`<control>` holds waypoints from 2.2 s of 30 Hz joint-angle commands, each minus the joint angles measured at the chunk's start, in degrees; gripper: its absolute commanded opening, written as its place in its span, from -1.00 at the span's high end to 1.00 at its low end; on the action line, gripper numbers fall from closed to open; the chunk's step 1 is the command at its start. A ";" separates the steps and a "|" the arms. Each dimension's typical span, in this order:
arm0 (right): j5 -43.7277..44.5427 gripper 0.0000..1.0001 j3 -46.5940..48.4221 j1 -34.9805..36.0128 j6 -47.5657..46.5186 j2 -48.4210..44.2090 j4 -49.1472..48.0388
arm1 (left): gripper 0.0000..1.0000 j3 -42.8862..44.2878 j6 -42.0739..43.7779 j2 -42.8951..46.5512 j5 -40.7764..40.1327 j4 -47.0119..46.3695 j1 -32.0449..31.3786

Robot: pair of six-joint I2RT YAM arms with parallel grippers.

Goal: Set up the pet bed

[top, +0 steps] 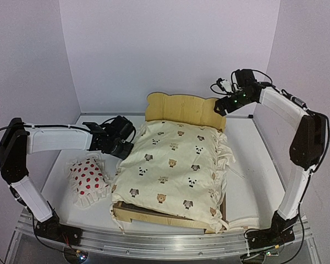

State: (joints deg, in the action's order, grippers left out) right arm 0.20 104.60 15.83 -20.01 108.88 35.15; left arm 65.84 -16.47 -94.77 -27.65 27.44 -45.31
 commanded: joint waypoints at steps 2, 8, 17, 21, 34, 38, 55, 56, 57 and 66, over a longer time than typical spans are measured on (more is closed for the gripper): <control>-8.66 -0.92 6.57 -0.54 -4.24 5.94 -0.94 | -0.27 0.67 -9.97 4.23 -5.11 14.17 -6.85; -24.63 -0.77 7.67 -5.04 -6.95 8.63 -0.87 | -0.23 2.47 -15.85 6.39 -3.46 23.18 -13.01; -34.97 -0.22 11.07 -7.50 -6.44 12.29 -0.78 | -0.03 1.41 -12.57 12.48 9.23 21.09 -20.37; -34.67 0.22 10.75 -7.97 -6.53 12.39 -0.78 | 0.03 -0.47 -9.31 14.68 14.14 18.64 -22.95; -32.10 0.73 4.22 -9.48 -6.11 7.79 -1.91 | 0.10 -6.05 -7.79 17.53 20.59 14.26 -23.97; -30.11 0.98 1.37 -10.04 -5.71 6.03 -2.82 | 0.10 -7.13 -8.32 19.42 20.15 14.33 -23.91; -28.42 1.00 -13.23 -15.38 0.01 -2.70 -9.30 | 0.10 -10.01 -7.62 21.85 18.63 11.57 -23.95; -28.22 1.00 -14.20 -15.39 0.31 -3.35 -9.48 | 0.11 -10.11 -7.61 21.90 18.58 11.20 -23.97; -27.89 1.00 -15.17 -15.39 0.55 -4.03 -9.55 | 0.11 -10.18 -7.69 21.97 18.52 10.83 -24.01; -23.78 1.00 -26.52 -15.39 8.47 -14.25 -10.15 | 0.13 -11.54 -10.88 21.16 13.59 8.04 -23.94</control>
State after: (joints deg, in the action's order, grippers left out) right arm -27.50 83.14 0.36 -21.62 100.31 19.84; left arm 55.18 -25.50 -73.93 -9.77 38.19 -68.97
